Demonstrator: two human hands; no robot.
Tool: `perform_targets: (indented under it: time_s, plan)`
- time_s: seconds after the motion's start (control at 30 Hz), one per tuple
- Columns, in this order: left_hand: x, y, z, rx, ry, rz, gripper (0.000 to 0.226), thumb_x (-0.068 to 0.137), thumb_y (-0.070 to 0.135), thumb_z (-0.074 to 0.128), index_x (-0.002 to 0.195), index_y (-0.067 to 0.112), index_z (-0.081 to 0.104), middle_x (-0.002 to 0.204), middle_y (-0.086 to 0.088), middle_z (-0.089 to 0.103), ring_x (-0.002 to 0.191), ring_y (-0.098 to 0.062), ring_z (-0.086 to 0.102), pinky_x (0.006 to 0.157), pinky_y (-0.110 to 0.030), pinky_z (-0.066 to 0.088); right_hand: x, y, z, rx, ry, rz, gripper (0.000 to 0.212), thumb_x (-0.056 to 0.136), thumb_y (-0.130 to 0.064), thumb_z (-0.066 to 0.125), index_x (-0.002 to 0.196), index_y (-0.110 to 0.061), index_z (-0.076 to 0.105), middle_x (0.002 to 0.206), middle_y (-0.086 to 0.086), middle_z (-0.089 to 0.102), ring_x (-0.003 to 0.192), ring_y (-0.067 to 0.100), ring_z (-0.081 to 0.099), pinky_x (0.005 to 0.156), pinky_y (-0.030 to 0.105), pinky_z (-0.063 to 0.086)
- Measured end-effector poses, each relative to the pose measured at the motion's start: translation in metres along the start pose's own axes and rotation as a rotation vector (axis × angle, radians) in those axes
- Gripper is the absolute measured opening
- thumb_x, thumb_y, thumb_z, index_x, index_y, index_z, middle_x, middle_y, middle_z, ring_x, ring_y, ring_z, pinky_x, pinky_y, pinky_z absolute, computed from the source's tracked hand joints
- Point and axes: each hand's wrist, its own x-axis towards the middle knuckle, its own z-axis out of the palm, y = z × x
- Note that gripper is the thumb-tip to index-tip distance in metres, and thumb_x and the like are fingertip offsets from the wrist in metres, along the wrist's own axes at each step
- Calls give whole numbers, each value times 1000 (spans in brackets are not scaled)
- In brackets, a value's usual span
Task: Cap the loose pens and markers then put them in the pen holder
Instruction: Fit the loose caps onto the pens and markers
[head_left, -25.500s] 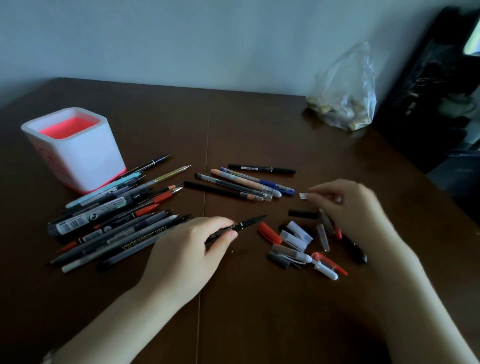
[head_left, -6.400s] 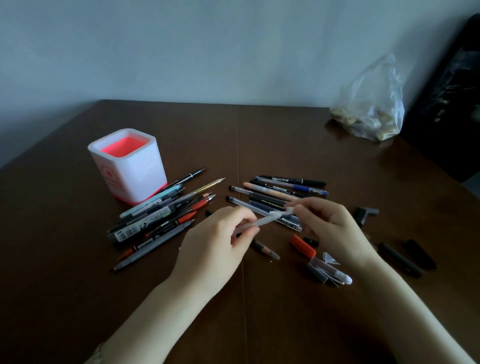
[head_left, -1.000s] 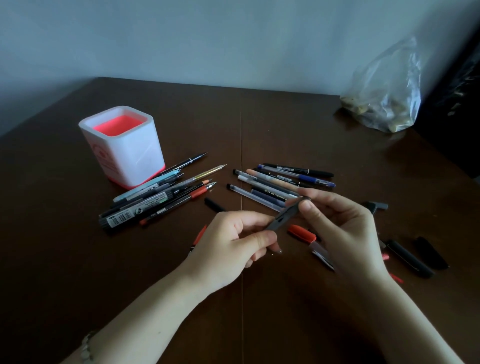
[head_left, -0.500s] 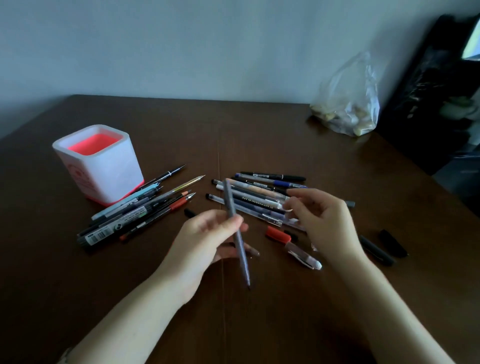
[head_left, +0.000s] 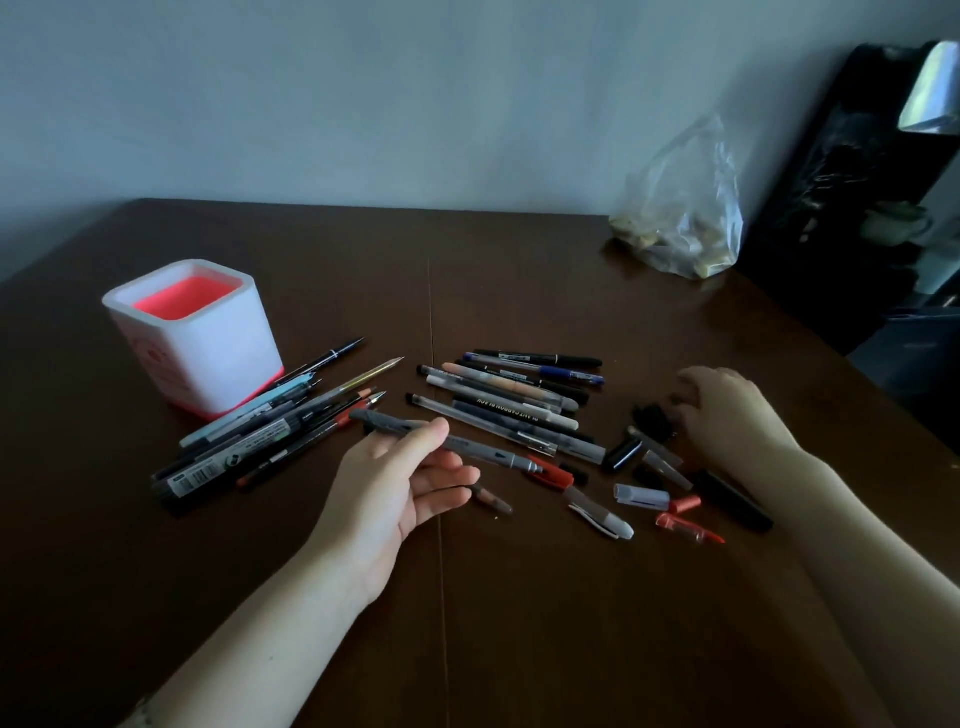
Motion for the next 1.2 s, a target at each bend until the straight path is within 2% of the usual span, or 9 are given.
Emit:
perform_targets:
  time_s: [0.1, 0.2, 0.3, 0.37, 0.47, 0.67, 0.8, 0.93, 1.2]
  plan:
    - [-2, 1, -1, 0, -5, 51, 5, 84, 16, 60, 82, 11, 61, 57, -4, 67, 61, -20, 69, 48, -25, 55, -22, -31, -11, 415, 122, -86, 32, 89, -11, 53, 121, -16, 56, 117, 8, 58, 103, 19, 57, 82, 24, 44]
    - [-1, 2, -3, -19, 28, 127, 11, 83, 19, 60, 89, 10, 62, 66, -5, 70, 70, -21, 71, 58, -28, 58, -52, -75, -18, 977, -3, -169, 18, 83, -12, 63, 97, -23, 64, 92, 4, 68, 82, 17, 67, 71, 26, 57]
    - [2, 5, -6, -40, 84, 191, 10, 85, 20, 57, 86, 11, 62, 69, -5, 71, 74, -21, 71, 61, -29, 58, -67, -96, -4, 1294, -91, -85, 13, 81, -7, 62, 89, -17, 66, 83, 5, 72, 78, 12, 71, 65, 17, 55]
    - [4, 6, -7, -55, 102, 222, 10, 86, 20, 57, 86, 12, 61, 68, -4, 71, 74, -20, 71, 60, -28, 58, -70, -97, 8, 1405, -149, 42, 11, 82, -7, 60, 88, -14, 67, 81, 5, 73, 81, 15, 71, 71, 22, 57]
    - [5, 7, -8, -72, 98, 250, 9, 86, 20, 56, 87, 12, 60, 67, -4, 71, 74, -20, 71, 59, -26, 58, -72, -92, 17, 1447, -242, 133, 11, 82, -8, 58, 87, -13, 67, 79, 4, 74, 80, 16, 71, 70, 23, 58]
    - [3, 4, -7, -89, 53, 250, 18, 83, 21, 58, 97, 8, 60, 68, -5, 71, 76, -23, 71, 57, -26, 57, -75, -94, 19, 1475, -308, 99, 12, 83, -5, 57, 89, -9, 66, 77, 6, 73, 77, 16, 71, 69, 22, 58]
    - [3, 4, -7, -88, 50, 269, 15, 83, 20, 58, 93, 10, 60, 67, -4, 71, 75, -22, 71, 55, -24, 56, -74, -92, 18, 1546, -326, 113, 13, 83, -6, 56, 90, -8, 66, 78, 7, 73, 77, 16, 71, 66, 21, 57]
    - [2, 3, -6, -79, 33, 276, 16, 82, 21, 58, 92, 8, 61, 69, -5, 71, 75, -22, 71, 56, -24, 56, -76, -94, 17, 1469, -325, 32, 14, 80, -4, 58, 90, -11, 66, 77, 4, 74, 77, 15, 71, 70, 23, 58]
    - [0, 6, -8, -39, 16, 277, 17, 76, 26, 62, 87, 13, 60, 68, -3, 71, 76, -20, 71, 52, -20, 52, -80, -93, 13, 1421, -342, -110, 21, 63, -14, 61, 84, -10, 67, 75, 6, 74, 73, 17, 72, 62, 19, 56]
